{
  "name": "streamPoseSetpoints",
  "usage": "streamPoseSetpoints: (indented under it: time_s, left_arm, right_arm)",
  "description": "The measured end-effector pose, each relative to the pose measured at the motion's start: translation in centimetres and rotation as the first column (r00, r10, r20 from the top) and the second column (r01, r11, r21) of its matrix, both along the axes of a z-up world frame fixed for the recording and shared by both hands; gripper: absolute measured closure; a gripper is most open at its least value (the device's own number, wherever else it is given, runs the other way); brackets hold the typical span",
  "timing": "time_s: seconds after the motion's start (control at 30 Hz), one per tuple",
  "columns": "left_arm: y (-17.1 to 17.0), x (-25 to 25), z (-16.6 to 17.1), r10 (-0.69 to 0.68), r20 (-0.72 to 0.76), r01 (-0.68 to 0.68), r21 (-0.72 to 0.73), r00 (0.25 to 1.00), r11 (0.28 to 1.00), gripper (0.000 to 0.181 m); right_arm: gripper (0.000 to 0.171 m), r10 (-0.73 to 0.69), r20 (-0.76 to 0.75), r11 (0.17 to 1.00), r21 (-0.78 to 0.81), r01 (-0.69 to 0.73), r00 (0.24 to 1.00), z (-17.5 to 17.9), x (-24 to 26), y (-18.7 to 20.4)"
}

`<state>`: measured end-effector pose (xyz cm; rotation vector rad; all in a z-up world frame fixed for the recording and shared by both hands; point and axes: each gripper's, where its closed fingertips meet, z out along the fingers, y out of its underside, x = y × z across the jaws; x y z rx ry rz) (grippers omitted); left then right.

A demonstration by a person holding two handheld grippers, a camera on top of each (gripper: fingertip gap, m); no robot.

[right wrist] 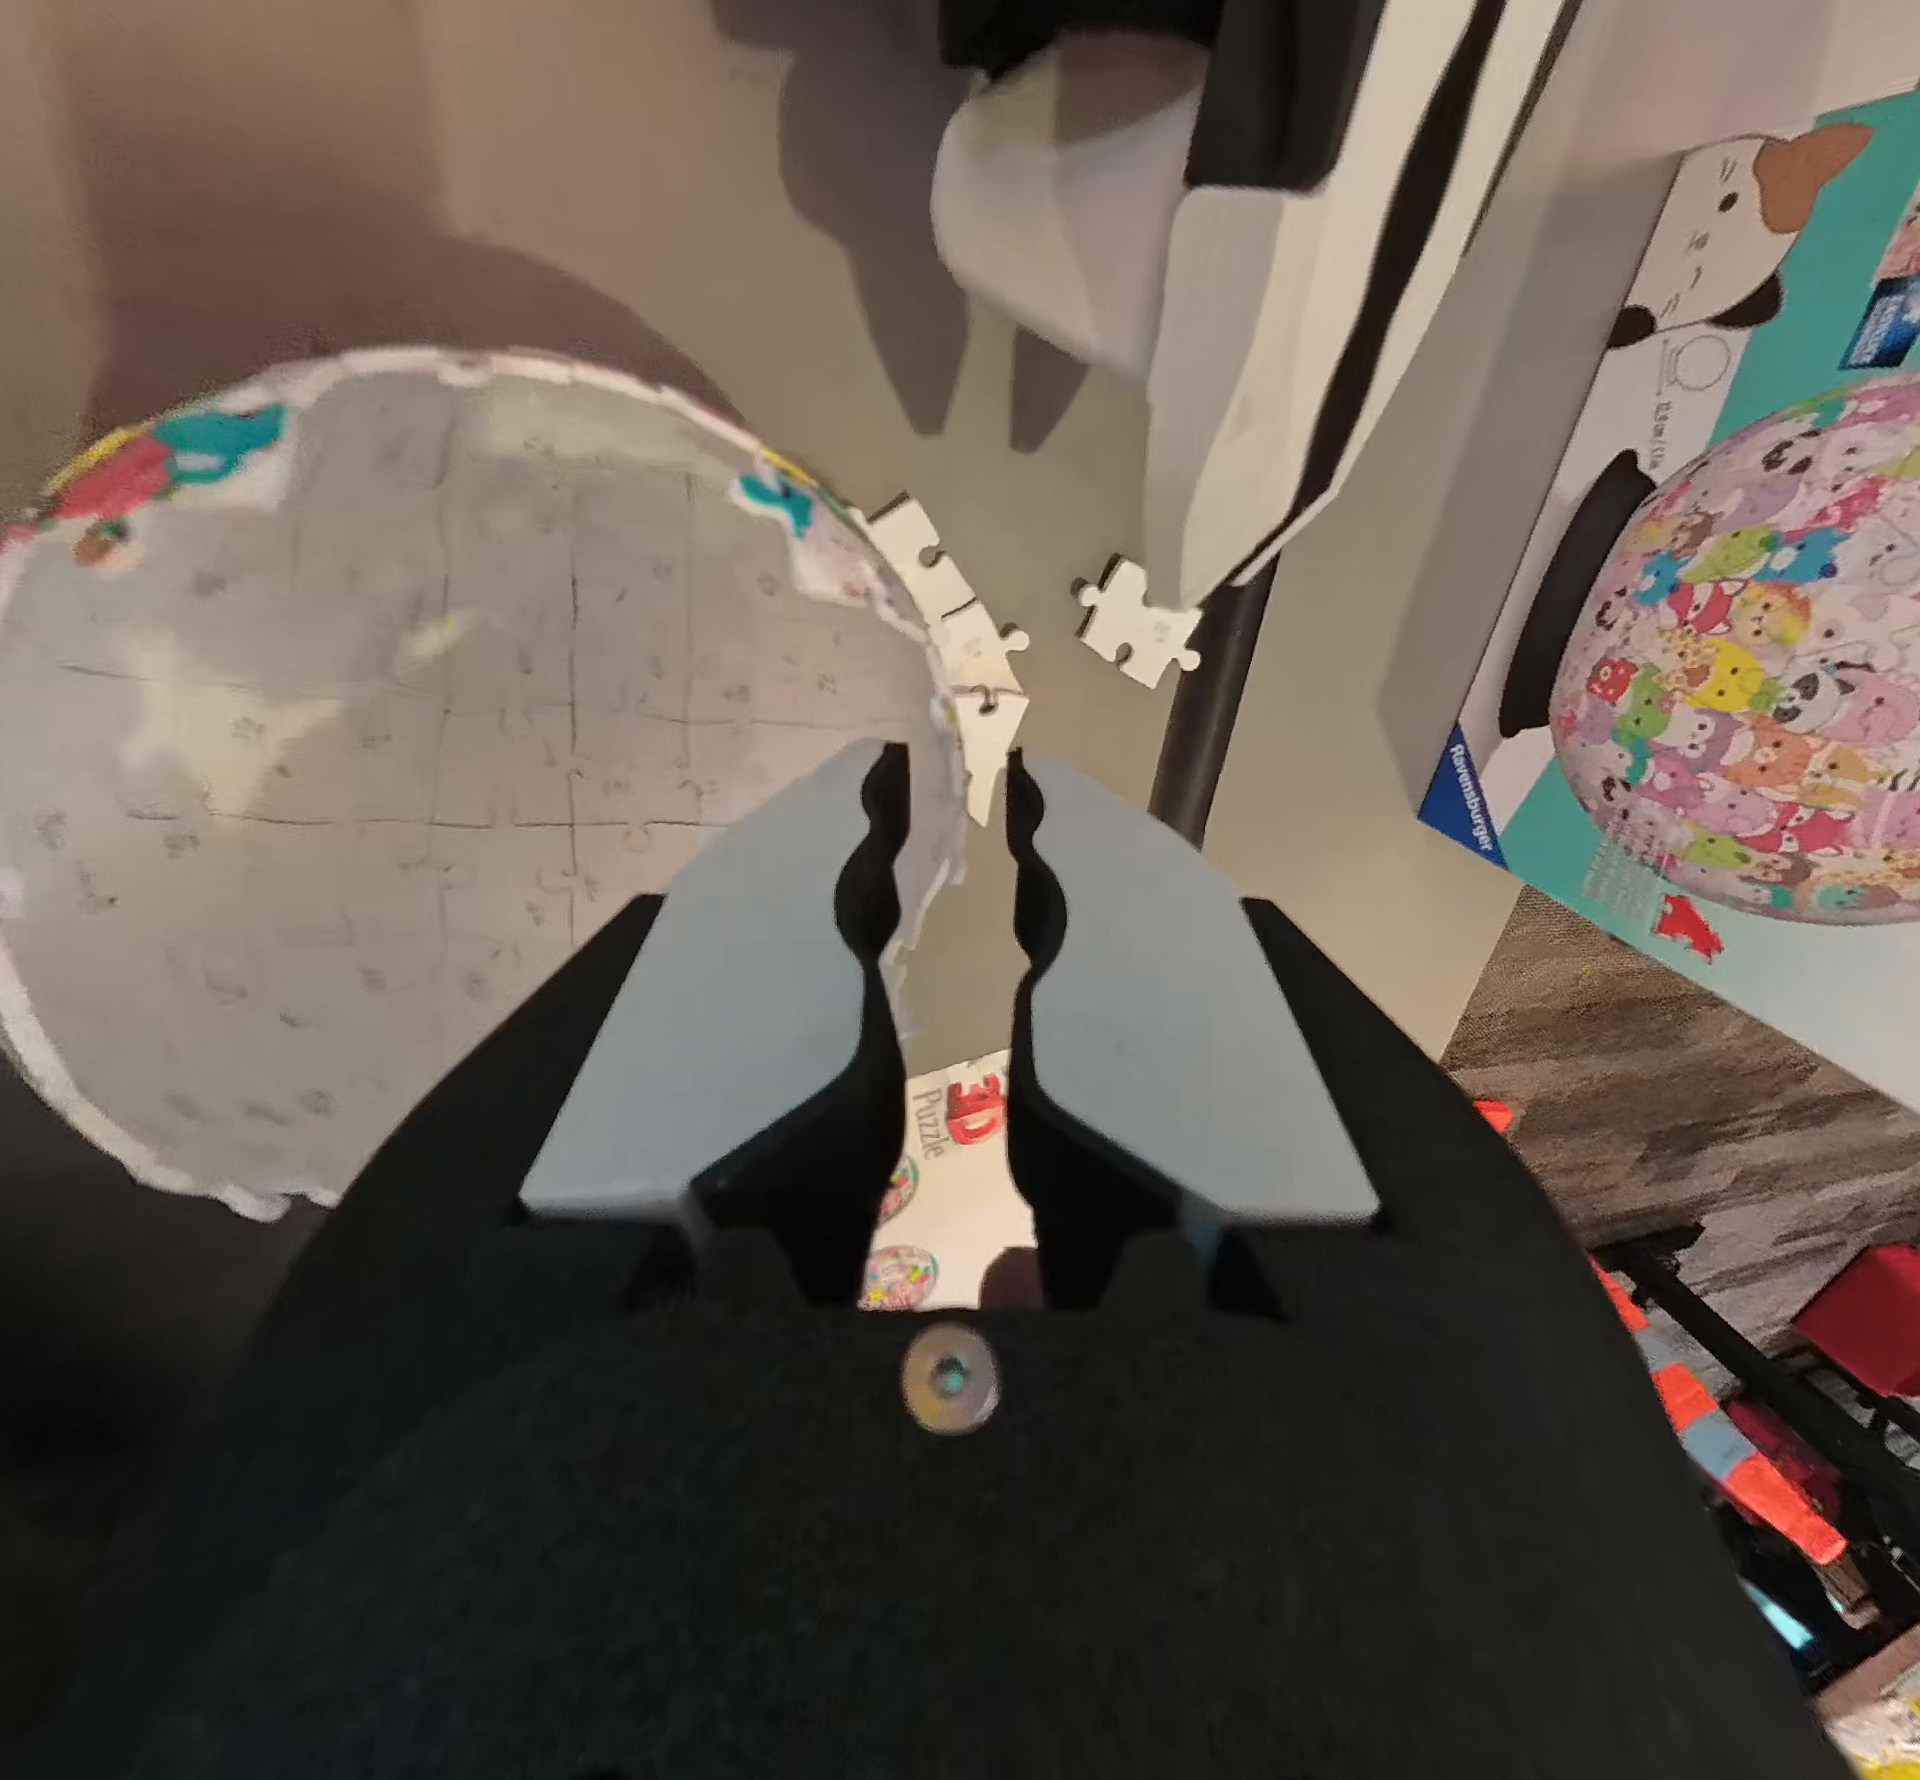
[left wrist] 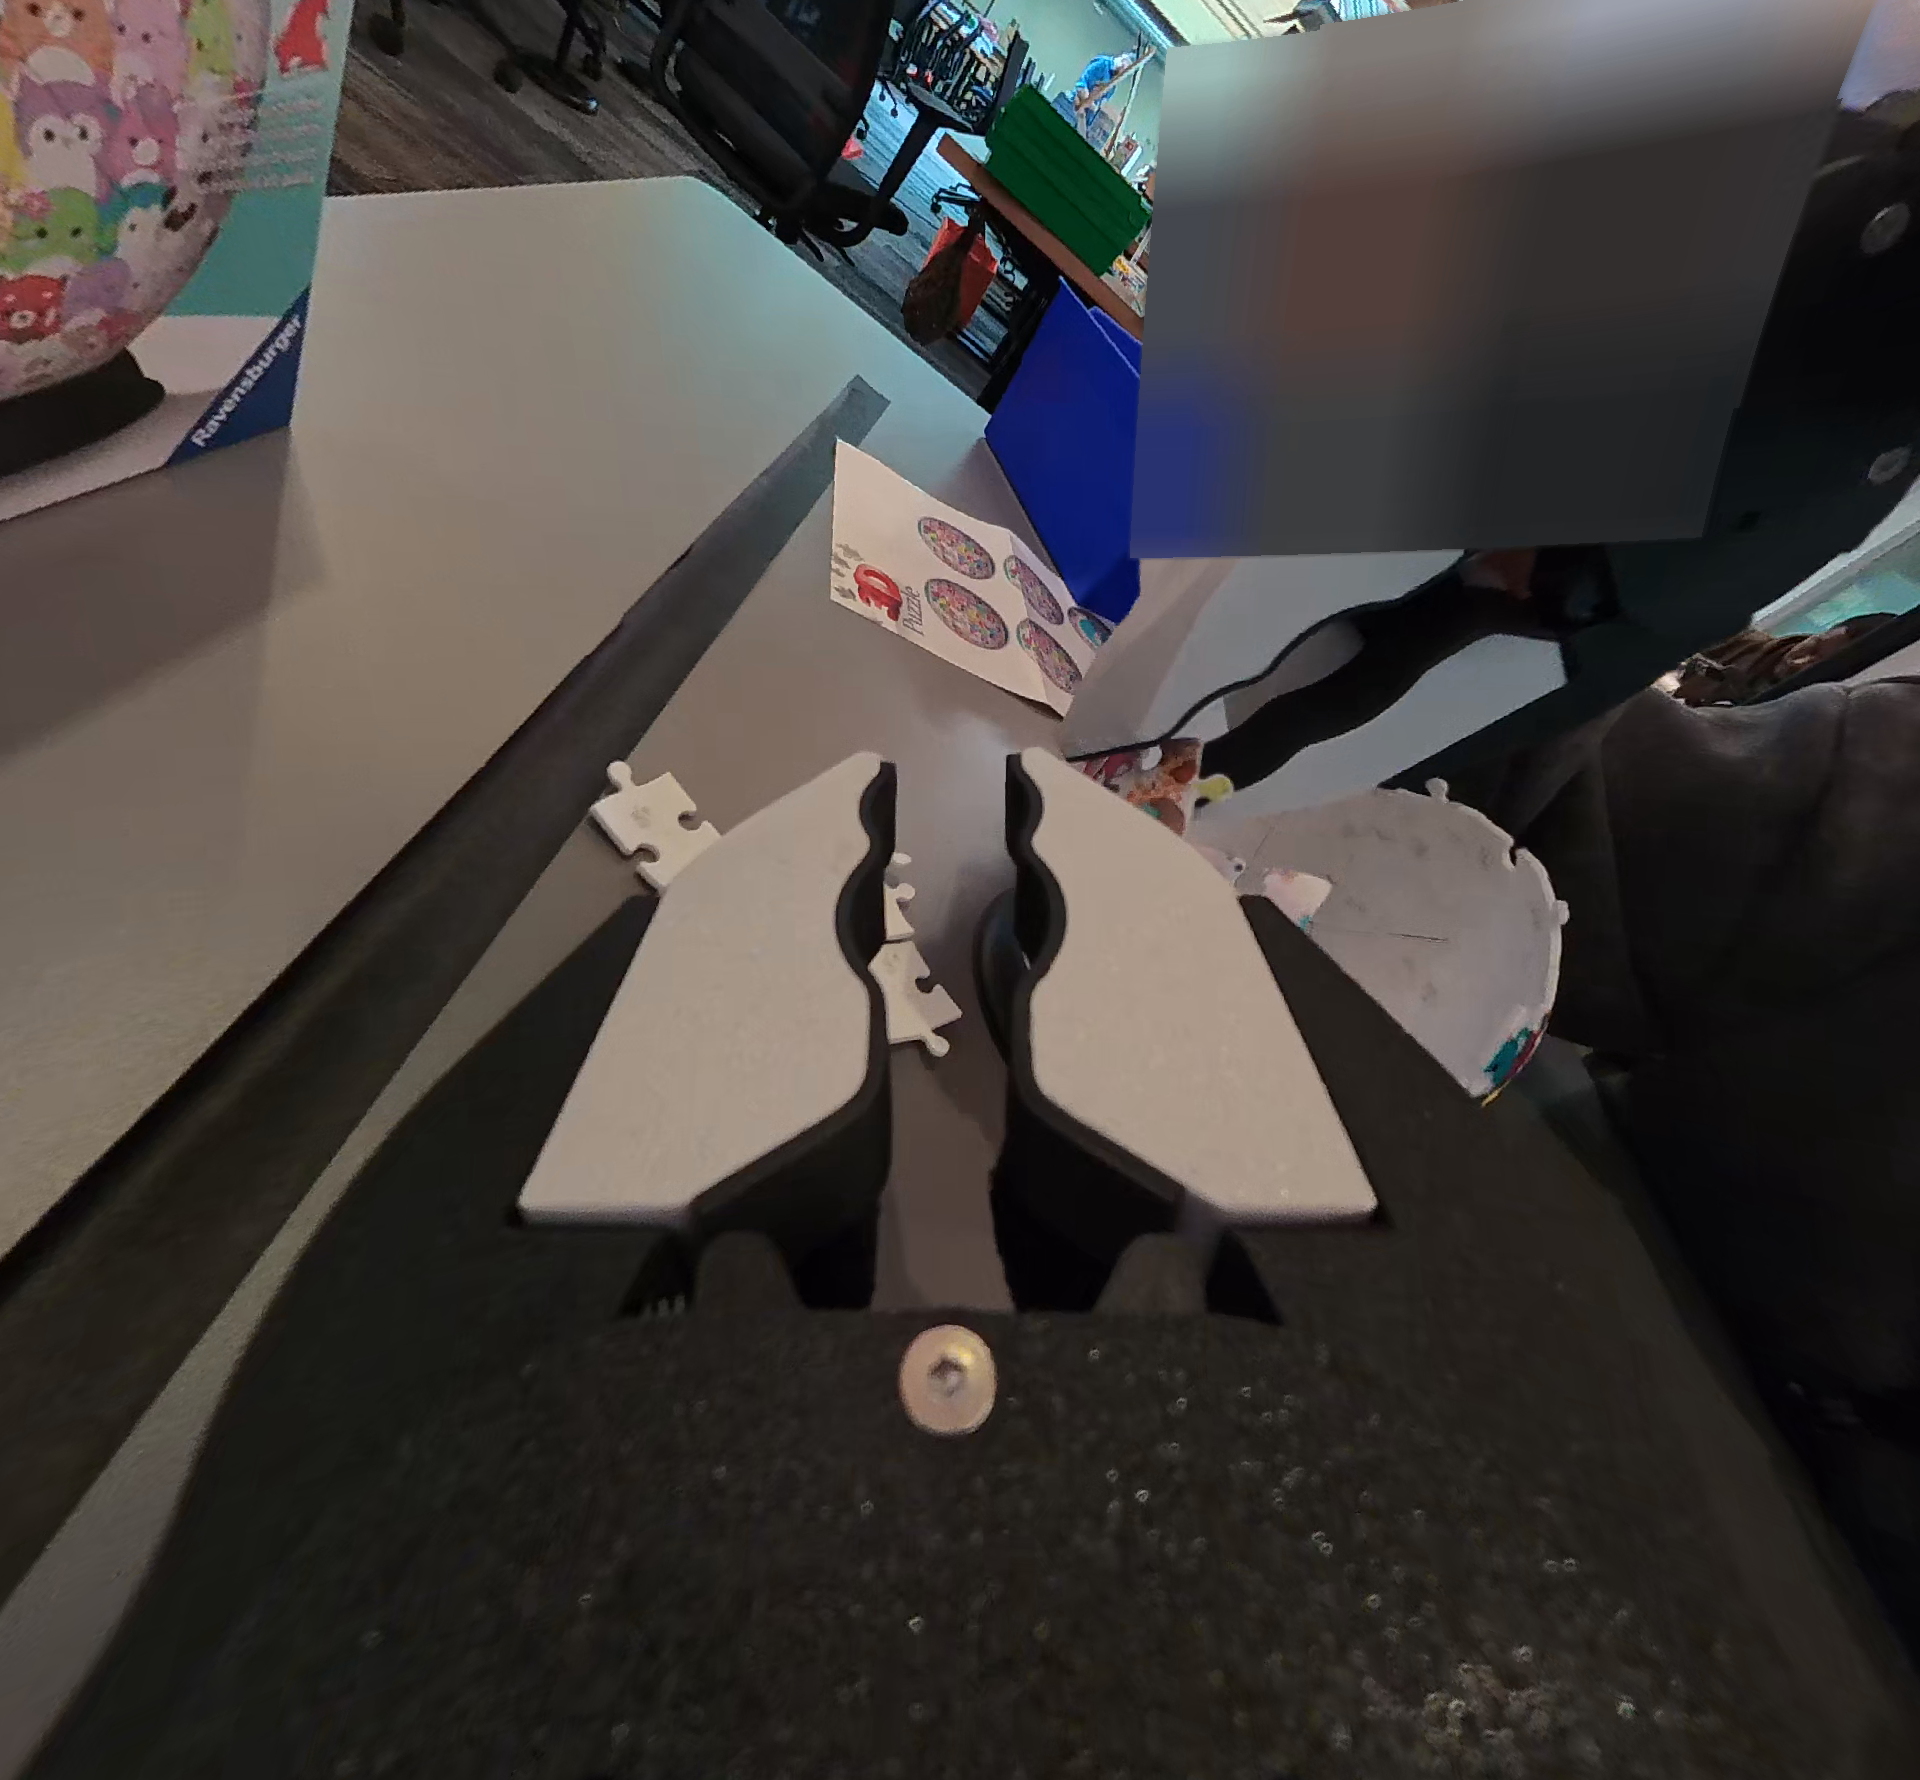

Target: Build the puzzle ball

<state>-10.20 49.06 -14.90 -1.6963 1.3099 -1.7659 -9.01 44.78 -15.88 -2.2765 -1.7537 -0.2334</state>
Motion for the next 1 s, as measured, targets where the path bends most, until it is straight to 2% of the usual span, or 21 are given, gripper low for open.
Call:
streamPoseSetpoints:
  time_s: [0.1,0.2,0.3,0.43,0.57,0.63,0.83,0.9,1.0]
  left_arm:
    - [-0.1,0.0,0.0,-0.009,0.001,0.009,-0.012,1.000,1.000,0.162]
    - [-0.4,-0.1,-0.1,-0.017,-0.009,0.017,-0.020,1.000,1.000,0.162]
    - [-0.9,-0.2,-0.8,-0.027,-0.059,0.027,-0.017,0.998,1.000,0.162]
    - [-2.2,0.0,-2.7,-0.068,-0.188,0.081,0.064,0.980,0.995,0.169]
    - [-2.3,0.5,-2.9,-0.092,-0.200,0.104,0.051,0.975,0.993,0.171]
    - [-1.7,0.8,-2.5,-0.087,-0.175,0.091,0.013,0.981,0.996,0.171]
    - [-1.1,0.6,-1.2,-0.099,-0.084,0.094,-0.058,0.992,0.994,0.170]
    - [-1.1,0.6,-1.4,-0.105,-0.095,0.100,-0.062,0.990,0.993,0.169]
    - [-1.3,0.7,-1.7,-0.115,-0.116,0.109,-0.058,0.987,0.992,0.168]
  right_arm:
    - [0.154,0.033,0.037,0.999,-0.040,-0.031,0.999,0.5,0.1,-0.1]
    - [0.152,0.056,0.008,0.997,-0.047,-0.056,0.998,2.3,-0.5,-0.1]
    - [0.151,0.122,-0.017,0.992,0.036,-0.121,0.992,3.5,-1.0,0.0]
    - [0.142,0.200,0.025,0.966,0.160,-0.202,0.979,2.7,-0.1,-0.7]
    - [0.136,0.240,0.003,0.943,0.238,-0.234,0.971,2.5,-0.5,0.2]
    - [0.137,0.247,-0.043,0.950,0.210,-0.233,0.968,2.3,-0.8,0.8]
    - [0.140,0.276,-0.156,0.953,-0.083,-0.291,0.948,1.8,-1.6,-0.7]
    - [0.139,0.304,-0.078,0.951,-0.032,-0.307,0.950,1.8,-1.0,-0.3]
    - [0.143,0.355,-0.044,0.935,0.033,-0.354,0.934,1.6,-1.2,-0.3]
